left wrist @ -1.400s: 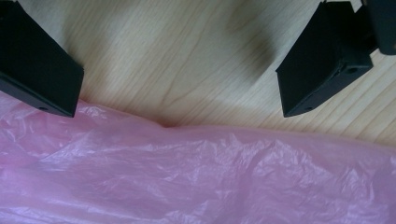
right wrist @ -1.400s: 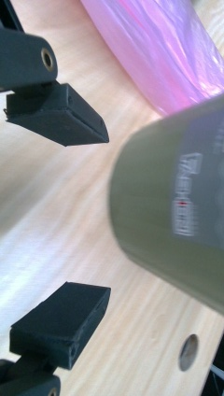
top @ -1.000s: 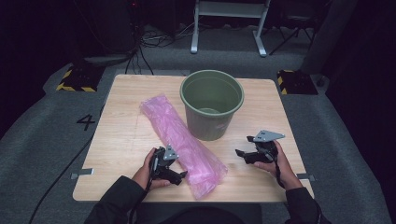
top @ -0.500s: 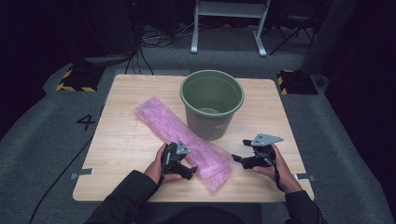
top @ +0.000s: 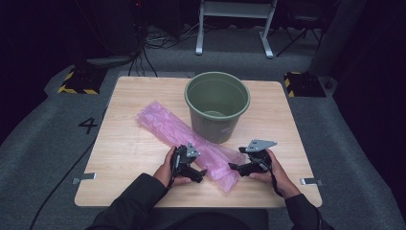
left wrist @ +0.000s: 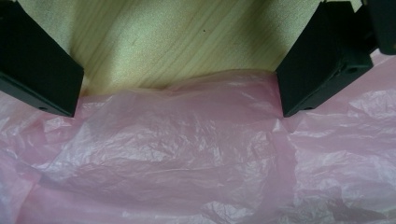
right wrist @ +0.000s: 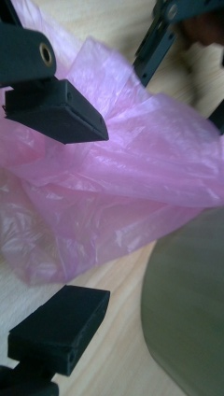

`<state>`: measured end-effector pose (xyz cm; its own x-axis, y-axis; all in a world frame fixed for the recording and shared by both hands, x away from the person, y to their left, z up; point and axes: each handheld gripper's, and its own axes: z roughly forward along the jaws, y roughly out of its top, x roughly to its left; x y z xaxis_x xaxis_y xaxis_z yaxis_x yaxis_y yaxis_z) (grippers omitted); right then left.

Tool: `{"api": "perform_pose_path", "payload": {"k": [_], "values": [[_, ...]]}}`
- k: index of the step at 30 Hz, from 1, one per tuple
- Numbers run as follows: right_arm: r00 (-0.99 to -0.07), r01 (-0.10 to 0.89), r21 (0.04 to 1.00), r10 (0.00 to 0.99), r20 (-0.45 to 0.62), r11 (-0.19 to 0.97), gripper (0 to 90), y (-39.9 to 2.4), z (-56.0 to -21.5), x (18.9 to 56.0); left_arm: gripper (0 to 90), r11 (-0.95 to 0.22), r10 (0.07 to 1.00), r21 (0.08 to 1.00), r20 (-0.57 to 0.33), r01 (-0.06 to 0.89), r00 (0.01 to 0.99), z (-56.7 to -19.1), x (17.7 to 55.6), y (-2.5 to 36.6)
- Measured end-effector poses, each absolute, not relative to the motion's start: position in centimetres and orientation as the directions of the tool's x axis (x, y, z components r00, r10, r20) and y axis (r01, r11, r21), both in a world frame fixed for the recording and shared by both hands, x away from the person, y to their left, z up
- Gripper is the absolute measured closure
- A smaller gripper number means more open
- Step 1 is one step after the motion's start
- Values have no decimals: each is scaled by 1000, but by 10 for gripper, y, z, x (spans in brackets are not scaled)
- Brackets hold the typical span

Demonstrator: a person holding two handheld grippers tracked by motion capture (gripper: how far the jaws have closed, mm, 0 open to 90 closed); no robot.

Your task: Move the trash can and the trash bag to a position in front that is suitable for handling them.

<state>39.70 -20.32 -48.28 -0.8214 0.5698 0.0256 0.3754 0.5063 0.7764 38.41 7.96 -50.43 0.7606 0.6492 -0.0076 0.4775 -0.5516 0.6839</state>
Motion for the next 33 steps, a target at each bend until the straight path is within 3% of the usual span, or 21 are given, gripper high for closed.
{"api": "perform_pose_path", "payload": {"k": [7,13,16,19,20,21,24,33], "values": [[-813,395,746,582,12,536,208,-193,-497,400,3,-550,652,685,-7,479,758,-504,384,79],[-802,407,737,597,7,540,266,-191,-502,403,3,-553,656,684,5,476,755,-504,383,80],[-801,401,740,599,-3,540,361,-192,-501,403,3,-550,660,685,5,479,751,-504,383,81],[-805,397,742,594,-2,540,531,-196,-499,404,3,-544,667,685,3,484,745,-504,383,82],[-810,394,741,587,-1,544,634,-198,-498,405,3,-539,671,685,-3,490,742,-504,383,83],[-810,394,741,587,-1,544,634,-198,-498,405,3,-538,673,684,-4,492,740,-504,383,84],[-806,404,742,591,13,535,751,-207,-498,408,3,-531,682,683,-6,501,731,-504,382,91],[-789,417,739,614,6,529,789,-236,-497,415,3,-513,706,684,-7,518,708,-504,380,127]]}}
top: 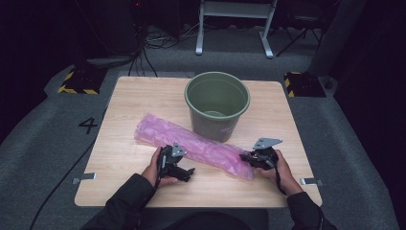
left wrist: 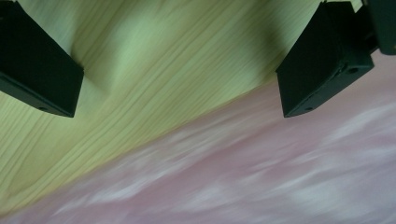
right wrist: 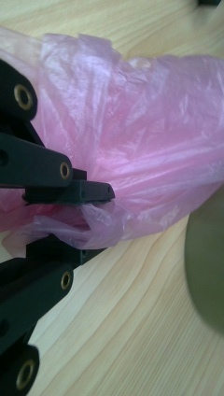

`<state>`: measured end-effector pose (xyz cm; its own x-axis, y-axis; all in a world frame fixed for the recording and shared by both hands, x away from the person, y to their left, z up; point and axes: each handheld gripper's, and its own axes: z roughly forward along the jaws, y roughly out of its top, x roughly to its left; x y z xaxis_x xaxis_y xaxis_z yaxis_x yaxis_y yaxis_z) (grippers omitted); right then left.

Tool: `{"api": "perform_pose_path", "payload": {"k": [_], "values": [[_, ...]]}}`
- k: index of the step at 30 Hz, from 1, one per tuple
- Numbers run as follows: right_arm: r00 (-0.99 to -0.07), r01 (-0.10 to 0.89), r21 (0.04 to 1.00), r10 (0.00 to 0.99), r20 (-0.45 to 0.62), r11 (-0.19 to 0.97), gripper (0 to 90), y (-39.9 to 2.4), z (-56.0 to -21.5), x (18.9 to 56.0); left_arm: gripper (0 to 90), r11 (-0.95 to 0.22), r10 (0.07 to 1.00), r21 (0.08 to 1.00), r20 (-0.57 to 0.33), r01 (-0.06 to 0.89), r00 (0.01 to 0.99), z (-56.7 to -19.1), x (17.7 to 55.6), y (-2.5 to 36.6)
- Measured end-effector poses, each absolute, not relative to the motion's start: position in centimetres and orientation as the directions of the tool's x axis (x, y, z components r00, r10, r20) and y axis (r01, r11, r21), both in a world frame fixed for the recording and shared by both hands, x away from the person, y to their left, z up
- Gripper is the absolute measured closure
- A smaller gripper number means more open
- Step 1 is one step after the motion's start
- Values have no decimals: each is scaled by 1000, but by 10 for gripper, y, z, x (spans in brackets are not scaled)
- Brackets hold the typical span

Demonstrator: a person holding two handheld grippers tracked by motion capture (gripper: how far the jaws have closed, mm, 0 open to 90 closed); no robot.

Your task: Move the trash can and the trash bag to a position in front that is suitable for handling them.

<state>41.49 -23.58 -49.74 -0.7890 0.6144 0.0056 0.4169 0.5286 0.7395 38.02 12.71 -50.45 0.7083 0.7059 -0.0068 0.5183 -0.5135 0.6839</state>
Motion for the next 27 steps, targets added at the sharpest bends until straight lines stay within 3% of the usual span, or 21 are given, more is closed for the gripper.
{"api": "perform_pose_path", "payload": {"k": [13,27], "values": [[-734,464,741,679,14,486,798,-292,-497,422,3,-449,786,685,-2,574,618,-505,371,196],[-663,506,747,749,17,431,738,-347,-498,418,2,-457,778,683,-4,570,628,-505,379,201]]}}
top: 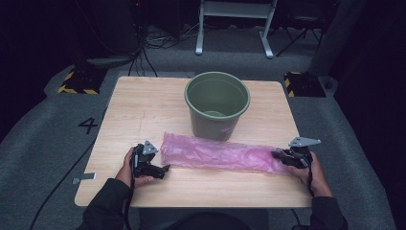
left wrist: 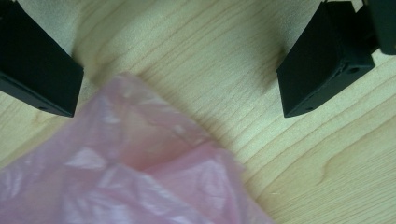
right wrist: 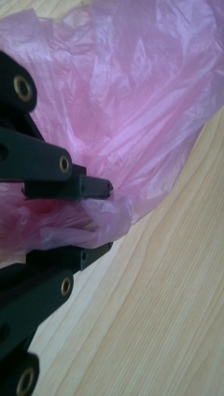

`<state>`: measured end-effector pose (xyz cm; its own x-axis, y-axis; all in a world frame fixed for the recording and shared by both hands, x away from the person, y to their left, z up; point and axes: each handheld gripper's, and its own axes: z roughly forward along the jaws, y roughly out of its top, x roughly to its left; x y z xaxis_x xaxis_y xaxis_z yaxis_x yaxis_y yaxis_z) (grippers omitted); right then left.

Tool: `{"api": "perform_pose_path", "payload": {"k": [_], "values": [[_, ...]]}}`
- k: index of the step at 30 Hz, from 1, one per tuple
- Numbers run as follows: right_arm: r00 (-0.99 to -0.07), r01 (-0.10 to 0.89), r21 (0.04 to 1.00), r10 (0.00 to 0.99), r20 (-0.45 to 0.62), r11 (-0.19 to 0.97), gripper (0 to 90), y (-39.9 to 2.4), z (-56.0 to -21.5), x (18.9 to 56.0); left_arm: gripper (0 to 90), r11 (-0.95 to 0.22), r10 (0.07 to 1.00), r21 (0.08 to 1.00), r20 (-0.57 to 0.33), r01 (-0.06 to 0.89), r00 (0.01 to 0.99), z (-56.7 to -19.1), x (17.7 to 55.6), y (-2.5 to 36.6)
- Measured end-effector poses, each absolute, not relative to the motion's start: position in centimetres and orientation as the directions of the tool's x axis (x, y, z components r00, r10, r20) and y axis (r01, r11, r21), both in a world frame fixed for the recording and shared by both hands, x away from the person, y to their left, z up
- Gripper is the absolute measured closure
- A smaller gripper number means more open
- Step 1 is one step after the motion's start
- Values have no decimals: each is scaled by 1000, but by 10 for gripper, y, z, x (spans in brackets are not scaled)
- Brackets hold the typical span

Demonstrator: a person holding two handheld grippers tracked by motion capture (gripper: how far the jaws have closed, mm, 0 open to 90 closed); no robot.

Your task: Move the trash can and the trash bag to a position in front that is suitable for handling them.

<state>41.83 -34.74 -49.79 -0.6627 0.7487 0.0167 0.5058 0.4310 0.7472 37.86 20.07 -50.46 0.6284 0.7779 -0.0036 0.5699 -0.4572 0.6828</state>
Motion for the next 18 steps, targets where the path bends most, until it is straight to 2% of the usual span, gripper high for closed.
{"api": "perform_pose_path", "payload": {"k": [1,2,3,4,5,6,8,10,15,18], "values": [[-656,510,748,755,18,425,707,-350,-498,418,2,-456,778,685,-3,568,628,-505,379,200],[-648,511,747,762,10,425,623,-350,-498,418,2,-461,775,682,-3,568,632,-505,379,200],[-648,511,747,762,10,425,623,-350,-498,418,2,-461,775,682,-3,568,632,-505,379,200],[-646,516,739,764,3,434,545,-349,-497,419,3,-461,773,684,-4,566,634,-505,380,199],[-646,516,739,764,3,434,545,-349,-497,419,3,-461,773,684,-4,566,634,-505,380,199],[-641,526,724,768,-7,446,398,-346,-495,418,3,-465,772,683,0,564,636,-505,380,199],[-637,523,722,770,-20,452,365,-345,-494,417,3,-468,768,684,0,560,641,-505,381,198],[-606,511,737,793,-55,442,261,-343,-486,413,3,-470,765,683,-1,559,645,-505,382,197],[-579,480,787,814,-49,389,228,-346,-470,408,4,-477,756,684,0,552,654,-505,385,193],[-604,446,809,796,-44,383,223,-339,-460,402,4,-479,752,684,-2,550,659,-505,386,191]]}}
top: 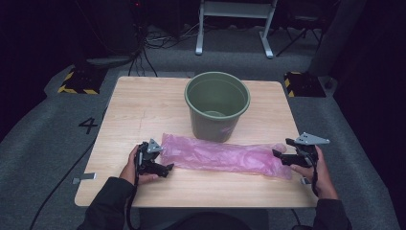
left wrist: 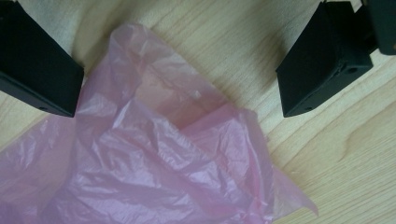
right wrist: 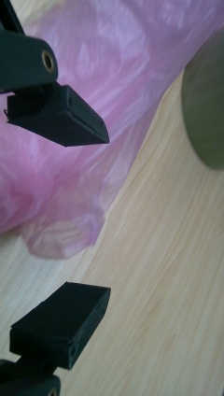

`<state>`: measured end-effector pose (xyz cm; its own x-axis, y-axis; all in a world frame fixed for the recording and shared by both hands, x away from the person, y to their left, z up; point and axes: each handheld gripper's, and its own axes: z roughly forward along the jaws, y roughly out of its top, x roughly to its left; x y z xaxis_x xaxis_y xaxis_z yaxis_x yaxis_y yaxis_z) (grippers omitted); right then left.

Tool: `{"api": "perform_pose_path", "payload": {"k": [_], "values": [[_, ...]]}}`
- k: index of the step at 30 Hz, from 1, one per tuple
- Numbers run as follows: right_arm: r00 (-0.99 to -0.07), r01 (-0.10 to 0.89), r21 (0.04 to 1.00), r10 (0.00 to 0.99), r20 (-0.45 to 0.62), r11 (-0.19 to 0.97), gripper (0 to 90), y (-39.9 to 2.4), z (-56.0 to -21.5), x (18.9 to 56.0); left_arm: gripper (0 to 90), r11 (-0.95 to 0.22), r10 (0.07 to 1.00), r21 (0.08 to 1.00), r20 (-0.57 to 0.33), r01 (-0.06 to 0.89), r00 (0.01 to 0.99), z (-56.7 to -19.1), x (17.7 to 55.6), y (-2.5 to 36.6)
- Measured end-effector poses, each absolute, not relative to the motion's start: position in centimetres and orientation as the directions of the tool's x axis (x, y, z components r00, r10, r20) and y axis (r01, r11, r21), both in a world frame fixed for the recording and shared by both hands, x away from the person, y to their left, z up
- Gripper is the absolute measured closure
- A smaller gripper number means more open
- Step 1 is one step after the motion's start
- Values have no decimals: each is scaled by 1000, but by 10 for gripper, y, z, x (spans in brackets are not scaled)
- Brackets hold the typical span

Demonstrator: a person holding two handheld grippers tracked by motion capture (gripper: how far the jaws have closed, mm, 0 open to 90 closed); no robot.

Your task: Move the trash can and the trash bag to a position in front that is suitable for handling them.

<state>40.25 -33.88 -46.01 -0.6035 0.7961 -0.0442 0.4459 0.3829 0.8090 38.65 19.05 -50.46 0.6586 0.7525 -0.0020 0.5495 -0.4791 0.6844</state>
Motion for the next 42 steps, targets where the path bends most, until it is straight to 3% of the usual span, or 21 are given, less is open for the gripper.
{"api": "perform_pose_path", "payload": {"k": [14,22,32,42], "values": [[-748,319,827,659,-80,464,227,-258,-446,380,6,-495,733,686,0,533,680,-505,395,173],[-818,303,774,568,-88,555,229,-209,-470,375,6,-500,725,686,-1,528,689,-505,396,164],[-820,324,744,565,-86,584,227,-195,-494,381,6,-519,705,683,1,515,709,-504,397,150],[-798,322,769,596,-93,552,206,-200,-495,390,5,-527,686,684,-9,505,727,-504,402,136]]}}
